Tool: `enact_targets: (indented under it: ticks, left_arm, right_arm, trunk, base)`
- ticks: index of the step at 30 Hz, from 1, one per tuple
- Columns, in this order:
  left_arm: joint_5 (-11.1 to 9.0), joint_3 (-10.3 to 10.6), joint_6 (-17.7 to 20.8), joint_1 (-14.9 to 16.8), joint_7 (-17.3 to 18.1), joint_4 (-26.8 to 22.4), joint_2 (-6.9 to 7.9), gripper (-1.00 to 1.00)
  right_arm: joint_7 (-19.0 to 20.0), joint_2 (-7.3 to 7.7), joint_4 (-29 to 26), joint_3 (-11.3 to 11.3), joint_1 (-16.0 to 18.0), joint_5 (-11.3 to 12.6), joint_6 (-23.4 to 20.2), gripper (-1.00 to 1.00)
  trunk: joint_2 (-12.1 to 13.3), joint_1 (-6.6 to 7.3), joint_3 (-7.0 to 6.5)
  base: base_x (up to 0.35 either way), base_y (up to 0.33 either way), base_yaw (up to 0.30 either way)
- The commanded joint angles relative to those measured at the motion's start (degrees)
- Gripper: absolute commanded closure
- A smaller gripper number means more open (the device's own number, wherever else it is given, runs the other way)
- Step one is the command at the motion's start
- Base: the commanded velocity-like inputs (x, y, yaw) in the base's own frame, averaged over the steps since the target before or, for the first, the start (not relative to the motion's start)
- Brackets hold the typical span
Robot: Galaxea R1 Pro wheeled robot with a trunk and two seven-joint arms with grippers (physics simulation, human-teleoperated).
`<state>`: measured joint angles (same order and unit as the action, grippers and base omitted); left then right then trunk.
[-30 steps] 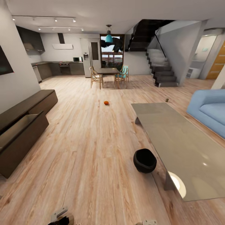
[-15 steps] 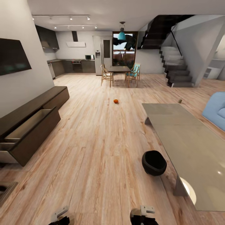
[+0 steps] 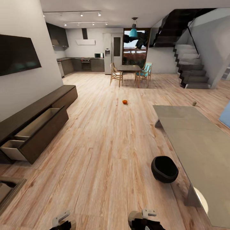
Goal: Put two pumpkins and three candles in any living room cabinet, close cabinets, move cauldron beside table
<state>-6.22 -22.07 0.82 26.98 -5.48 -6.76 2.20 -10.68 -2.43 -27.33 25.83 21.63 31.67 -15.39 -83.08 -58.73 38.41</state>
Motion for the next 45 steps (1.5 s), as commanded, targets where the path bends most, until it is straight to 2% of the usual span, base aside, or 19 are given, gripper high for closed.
enact_targets:
  ticks: [1, 4, 10, 22, 29, 45]
  left_arm:
    - [-0.01, 0.01, -0.03, 0.00, -0.02, -0.01, 0.00, 1.00]
    - [-0.02, 0.01, -0.09, -0.12, -0.05, -0.01, 0.00, 1.00]
    - [-0.02, 0.01, -0.19, -0.33, -0.06, -0.01, 0.00, 1.00]
    - [-0.02, 0.01, -0.20, -0.40, -0.06, -0.01, 0.00, 1.00]
    - [-0.05, 0.01, -0.20, -0.43, -0.06, 0.00, -0.04, 1.00]
    - [-0.11, 0.01, -1.04, -0.44, -0.15, 0.08, -0.09, 1.00]
  right_arm:
    - [-0.01, -0.01, 0.01, 0.05, 0.00, -0.03, 0.04, 1.00]
    - [-0.03, 0.08, 0.07, 0.13, -0.09, -0.02, 0.55, 1.00]
    - [-0.04, 0.14, 1.64, 0.33, -0.26, -0.01, 4.29, 1.00]
    - [-0.07, 0.14, 2.10, 0.39, -0.27, -0.02, 4.75, 1.00]
    - [-0.10, 0.15, 2.11, 0.36, -0.35, 0.06, 6.91, 1.00]
    - [-0.04, 0.07, 2.11, 0.36, -0.36, 0.06, 7.13, 1.00]
  trunk:
    - [0.00, 0.00, 0.04]
    - [0.00, 0.00, 0.08]
    - [0.00, 0.00, 0.09]
    - [0.00, 0.00, 0.09]
    - [0.00, 0.00, 0.09]
    - [0.00, 0.00, 0.09]
  base:
    - [0.289, 0.000, 0.055]
    - [0.311, 0.000, 0.020]
    - [0.324, 0.000, 0.003]
    - [0.330, 0.000, 0.000]
    - [0.330, 0.053, 0.000]
    - [0.330, 0.082, 0.000]
